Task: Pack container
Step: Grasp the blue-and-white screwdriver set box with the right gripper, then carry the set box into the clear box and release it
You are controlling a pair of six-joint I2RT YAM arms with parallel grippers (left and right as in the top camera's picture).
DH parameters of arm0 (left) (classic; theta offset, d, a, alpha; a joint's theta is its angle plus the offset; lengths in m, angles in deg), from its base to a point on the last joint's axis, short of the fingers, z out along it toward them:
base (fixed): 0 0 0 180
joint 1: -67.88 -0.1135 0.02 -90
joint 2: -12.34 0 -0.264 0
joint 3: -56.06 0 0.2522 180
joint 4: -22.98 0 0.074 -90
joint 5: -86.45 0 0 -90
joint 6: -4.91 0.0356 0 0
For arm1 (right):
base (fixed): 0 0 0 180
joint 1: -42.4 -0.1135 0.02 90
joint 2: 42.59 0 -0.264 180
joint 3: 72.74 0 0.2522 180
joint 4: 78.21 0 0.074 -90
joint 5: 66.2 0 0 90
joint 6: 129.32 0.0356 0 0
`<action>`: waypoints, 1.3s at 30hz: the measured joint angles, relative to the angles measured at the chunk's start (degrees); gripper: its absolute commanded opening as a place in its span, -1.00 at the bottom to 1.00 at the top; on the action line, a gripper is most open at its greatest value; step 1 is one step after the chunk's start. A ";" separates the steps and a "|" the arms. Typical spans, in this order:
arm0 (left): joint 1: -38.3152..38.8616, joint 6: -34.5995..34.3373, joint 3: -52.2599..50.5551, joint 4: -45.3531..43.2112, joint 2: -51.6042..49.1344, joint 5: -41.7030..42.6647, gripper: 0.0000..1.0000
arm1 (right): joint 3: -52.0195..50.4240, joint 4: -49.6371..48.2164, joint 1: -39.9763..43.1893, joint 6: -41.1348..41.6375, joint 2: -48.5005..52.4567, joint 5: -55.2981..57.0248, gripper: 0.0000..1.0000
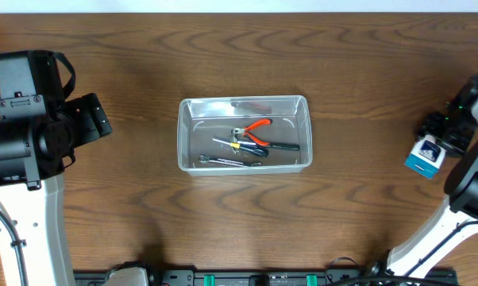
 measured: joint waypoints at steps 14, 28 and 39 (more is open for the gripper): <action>0.00 0.00 0.00 -0.02 0.00 0.00 0.89 | -0.07 -4.00 -23.93 -9.33 -26.25 -4.72 0.25; 0.00 0.00 0.00 -0.02 0.00 -0.02 0.89 | 0.17 -9.66 -59.52 -36.72 -22.95 -9.42 0.52; 0.00 0.00 0.00 0.33 0.00 0.00 0.91 | 0.07 -10.40 -61.35 -42.12 -5.38 -12.09 0.64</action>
